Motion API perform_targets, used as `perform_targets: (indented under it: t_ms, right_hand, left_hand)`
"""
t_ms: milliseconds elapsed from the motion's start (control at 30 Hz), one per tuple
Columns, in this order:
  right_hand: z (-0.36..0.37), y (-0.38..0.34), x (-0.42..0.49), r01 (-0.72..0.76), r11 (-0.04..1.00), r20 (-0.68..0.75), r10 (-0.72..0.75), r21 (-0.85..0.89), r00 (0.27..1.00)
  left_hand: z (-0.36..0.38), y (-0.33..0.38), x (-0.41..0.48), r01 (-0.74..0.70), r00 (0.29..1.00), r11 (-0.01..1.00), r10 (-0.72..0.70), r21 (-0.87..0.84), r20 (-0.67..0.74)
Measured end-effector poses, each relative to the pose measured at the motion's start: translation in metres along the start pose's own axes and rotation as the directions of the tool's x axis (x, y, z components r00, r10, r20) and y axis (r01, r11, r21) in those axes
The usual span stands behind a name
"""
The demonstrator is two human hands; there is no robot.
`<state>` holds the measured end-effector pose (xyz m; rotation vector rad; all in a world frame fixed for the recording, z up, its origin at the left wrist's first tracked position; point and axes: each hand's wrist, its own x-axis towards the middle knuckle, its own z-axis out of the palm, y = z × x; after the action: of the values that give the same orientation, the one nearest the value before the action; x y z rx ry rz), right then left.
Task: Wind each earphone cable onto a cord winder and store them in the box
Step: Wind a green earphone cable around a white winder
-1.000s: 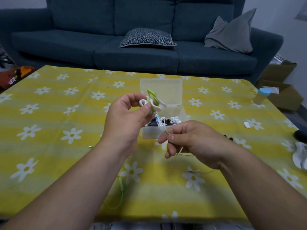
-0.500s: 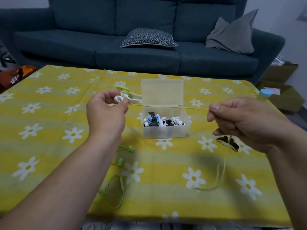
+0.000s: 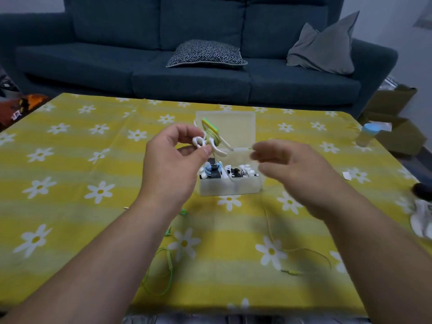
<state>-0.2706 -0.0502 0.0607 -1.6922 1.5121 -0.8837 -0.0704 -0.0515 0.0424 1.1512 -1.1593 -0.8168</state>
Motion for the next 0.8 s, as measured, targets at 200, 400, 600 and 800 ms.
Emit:
perform_targets:
  t_ms: [200, 400, 600, 800]
  right_hand:
    - [0.039, -0.002, -0.007, -0.062, 0.966, 0.307, -0.019, 0.252, 0.951]
    - [0.027, -0.011, -0.01, -0.003, 0.999, 0.164, -0.003, 0.041, 0.986]
    - [0.016, -0.017, -0.012, 0.04, 0.996, 0.136, -0.029, -0.079, 0.99]
    - [0.01, -0.027, -0.016, 0.188, 0.965, 0.151, -0.161, -0.182, 0.975]
  left_hand:
    - [0.004, 0.002, -0.007, 0.033, 0.993, 0.997, -0.024, -0.076, 0.115]
    - [-0.001, 0.0, -0.006, 0.02, 0.995, 0.998, -0.026, 0.061, 0.099]
    - [-0.002, -0.003, -0.004, -0.076, 0.99, 0.963, 0.042, 0.259, 0.134]
    - [0.005, -0.008, -0.009, -0.28, 0.942, 0.818, 0.131, 0.502, 0.31]
